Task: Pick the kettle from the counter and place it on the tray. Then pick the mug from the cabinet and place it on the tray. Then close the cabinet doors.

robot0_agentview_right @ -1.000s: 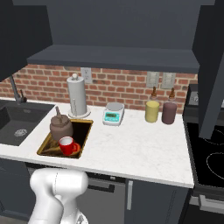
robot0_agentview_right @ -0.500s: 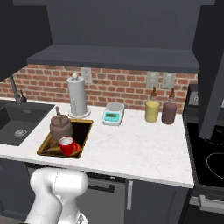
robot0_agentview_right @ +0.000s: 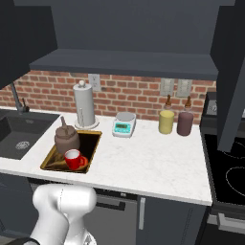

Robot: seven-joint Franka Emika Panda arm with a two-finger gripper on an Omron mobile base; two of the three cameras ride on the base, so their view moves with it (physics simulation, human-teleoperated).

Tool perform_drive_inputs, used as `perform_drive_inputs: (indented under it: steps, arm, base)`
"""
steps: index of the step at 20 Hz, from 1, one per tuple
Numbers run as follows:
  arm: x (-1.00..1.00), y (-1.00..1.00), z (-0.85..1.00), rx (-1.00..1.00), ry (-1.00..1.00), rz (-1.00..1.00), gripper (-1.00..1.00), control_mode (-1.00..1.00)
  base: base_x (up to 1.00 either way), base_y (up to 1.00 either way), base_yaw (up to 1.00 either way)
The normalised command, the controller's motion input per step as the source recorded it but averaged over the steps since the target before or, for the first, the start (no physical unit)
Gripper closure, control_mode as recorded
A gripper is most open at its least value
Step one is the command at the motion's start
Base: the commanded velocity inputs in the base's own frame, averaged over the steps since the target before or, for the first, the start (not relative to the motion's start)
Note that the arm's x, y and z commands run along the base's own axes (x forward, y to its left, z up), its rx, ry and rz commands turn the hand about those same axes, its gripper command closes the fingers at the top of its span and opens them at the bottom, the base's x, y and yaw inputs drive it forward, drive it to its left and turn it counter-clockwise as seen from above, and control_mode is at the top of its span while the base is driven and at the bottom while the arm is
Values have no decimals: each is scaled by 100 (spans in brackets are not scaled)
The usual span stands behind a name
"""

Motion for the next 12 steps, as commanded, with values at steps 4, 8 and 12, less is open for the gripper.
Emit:
perform_drive_inputs:
  steps: [4,8,12]
  arm:
    - [39,19,-3,4,-1,-8,-100,-100]
    - [21,30,0,7,0,-21,-100,-100]
    - [0,30,0,9,-1,-26,-100,-100]
  base:
    - [0,0,0]
    - [0,0,0]
    - [0,0,0]
